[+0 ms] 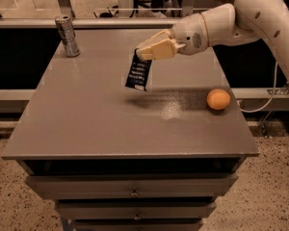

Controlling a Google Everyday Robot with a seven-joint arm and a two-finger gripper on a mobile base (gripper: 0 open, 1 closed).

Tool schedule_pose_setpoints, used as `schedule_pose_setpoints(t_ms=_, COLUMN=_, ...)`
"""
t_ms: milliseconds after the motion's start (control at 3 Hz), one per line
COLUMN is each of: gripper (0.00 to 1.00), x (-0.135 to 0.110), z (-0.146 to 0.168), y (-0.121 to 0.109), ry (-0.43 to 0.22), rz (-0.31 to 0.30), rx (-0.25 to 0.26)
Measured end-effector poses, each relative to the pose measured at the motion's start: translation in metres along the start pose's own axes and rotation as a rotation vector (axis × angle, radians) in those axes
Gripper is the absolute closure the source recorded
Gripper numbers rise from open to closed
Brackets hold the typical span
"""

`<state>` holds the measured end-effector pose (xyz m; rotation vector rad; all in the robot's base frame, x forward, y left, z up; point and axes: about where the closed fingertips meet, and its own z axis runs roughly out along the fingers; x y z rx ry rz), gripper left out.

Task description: Pick rxbar blueberry

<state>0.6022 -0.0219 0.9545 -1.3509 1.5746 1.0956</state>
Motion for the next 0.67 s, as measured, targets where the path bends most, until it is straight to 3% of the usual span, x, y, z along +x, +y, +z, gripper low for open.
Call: schedule_pose_setpoints(t_ms=667, gripper=1.00, x=-0.0123, z=0.0109, y=0.0198, ry=-0.052, rz=-0.002, rx=-0.083)
